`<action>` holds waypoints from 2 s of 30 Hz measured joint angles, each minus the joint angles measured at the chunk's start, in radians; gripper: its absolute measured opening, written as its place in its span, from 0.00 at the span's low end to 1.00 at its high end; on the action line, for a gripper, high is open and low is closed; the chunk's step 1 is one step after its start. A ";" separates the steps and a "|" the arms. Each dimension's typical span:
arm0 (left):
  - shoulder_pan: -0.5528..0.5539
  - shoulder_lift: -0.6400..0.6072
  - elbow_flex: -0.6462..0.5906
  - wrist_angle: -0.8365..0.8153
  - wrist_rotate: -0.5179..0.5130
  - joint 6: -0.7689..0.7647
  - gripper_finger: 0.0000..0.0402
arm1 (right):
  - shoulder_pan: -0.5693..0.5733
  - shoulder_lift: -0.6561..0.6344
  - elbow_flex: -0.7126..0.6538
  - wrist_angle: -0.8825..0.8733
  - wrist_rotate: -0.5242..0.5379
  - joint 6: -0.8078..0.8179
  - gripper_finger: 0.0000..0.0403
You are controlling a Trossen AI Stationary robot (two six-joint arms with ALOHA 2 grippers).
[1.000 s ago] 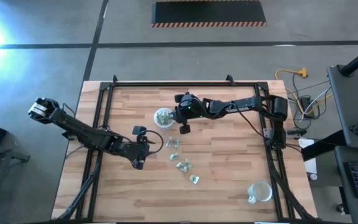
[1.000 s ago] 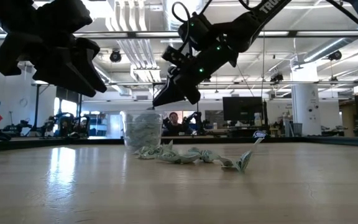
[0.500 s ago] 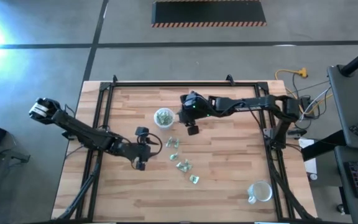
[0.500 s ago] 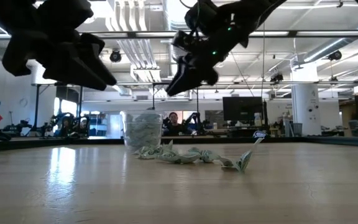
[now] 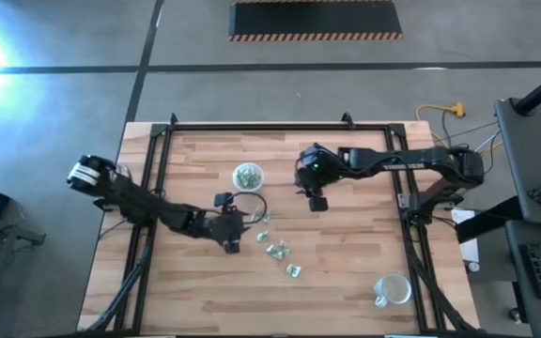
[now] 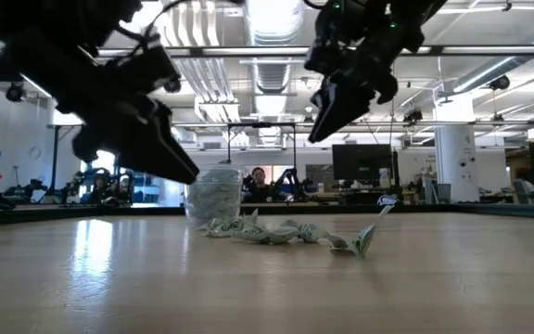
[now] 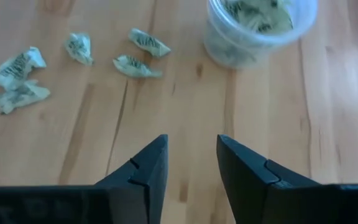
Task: Pick and place Stevia / Truvia into bins
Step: Put the stevia packet into the transparent container
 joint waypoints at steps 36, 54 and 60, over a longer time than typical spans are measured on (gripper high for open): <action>0.152 0.242 0.022 0.164 0.160 -0.229 0.36 | 0.000 -0.497 -0.359 0.168 0.002 0.069 0.20; 0.146 0.155 0.017 0.002 0.198 -0.200 0.01 | 0.000 -0.497 -0.359 0.167 0.002 0.069 0.19; 0.123 0.042 0.007 -0.134 0.192 -0.208 0.00 | 0.000 -0.497 -0.360 0.165 0.002 0.069 0.19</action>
